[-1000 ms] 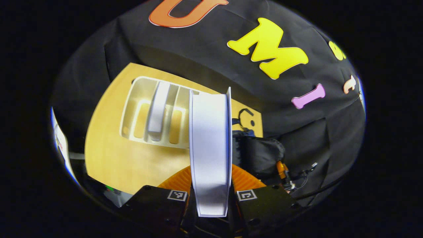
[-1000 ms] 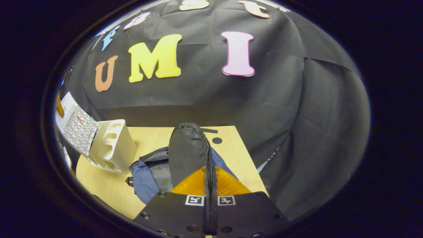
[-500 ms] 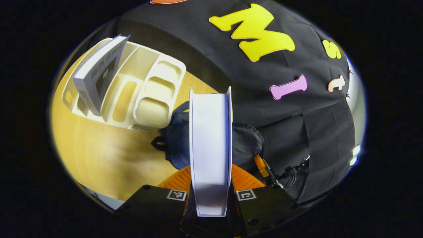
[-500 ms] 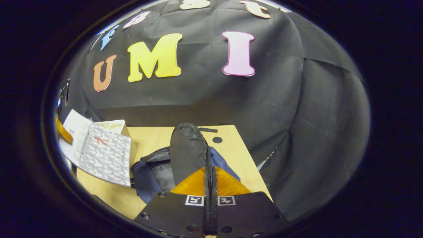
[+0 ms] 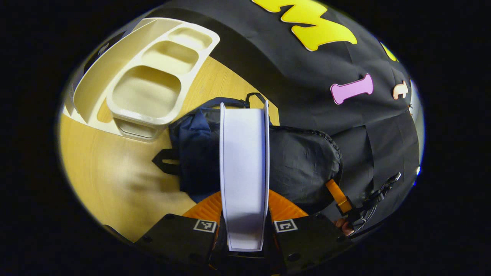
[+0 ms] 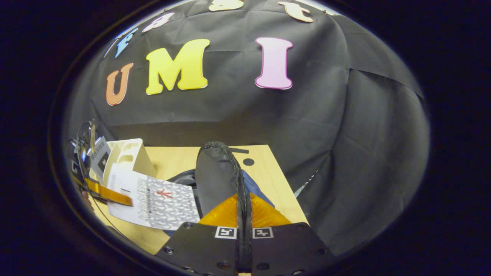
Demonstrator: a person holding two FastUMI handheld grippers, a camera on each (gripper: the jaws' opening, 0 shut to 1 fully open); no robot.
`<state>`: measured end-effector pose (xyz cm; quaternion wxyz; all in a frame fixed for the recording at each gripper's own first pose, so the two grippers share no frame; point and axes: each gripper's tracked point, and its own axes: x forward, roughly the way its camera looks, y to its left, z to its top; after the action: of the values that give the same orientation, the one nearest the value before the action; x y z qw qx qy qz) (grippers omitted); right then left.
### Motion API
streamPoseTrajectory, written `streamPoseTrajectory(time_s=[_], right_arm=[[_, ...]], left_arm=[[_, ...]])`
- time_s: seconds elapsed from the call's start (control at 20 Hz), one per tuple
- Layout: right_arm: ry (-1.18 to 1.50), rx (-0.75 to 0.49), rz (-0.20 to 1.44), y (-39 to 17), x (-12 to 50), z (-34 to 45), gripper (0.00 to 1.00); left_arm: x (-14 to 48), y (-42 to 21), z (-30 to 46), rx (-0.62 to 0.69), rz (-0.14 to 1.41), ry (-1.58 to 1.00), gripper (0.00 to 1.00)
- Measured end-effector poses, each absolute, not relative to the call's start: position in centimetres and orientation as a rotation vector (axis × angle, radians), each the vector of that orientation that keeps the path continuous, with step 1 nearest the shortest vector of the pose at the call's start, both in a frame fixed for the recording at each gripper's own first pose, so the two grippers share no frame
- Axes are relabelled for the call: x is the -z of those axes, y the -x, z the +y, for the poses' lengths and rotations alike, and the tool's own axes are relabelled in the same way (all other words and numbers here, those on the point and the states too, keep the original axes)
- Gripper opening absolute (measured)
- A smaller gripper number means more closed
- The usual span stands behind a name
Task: Open the schoolbag, grab two books from the bookshelf and put them into the schoolbag.
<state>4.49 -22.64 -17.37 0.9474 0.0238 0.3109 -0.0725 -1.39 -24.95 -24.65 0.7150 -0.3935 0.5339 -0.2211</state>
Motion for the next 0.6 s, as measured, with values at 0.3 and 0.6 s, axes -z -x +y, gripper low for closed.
streamPoseTrajectory(time_s=[0.3,0.6], right_arm=[[-0.016,0.158,0.626,-4.7,16.4,-23.1,0.0],[0.003,0.154,0.612,-5.6,15.3,-23.1,0.0]], left_arm=[[26.6,0.9,-30.2,0.597,1.127,0.933,0.42],[29.1,-0.5,-34.9,0.638,1.129,1.006,0.42]])
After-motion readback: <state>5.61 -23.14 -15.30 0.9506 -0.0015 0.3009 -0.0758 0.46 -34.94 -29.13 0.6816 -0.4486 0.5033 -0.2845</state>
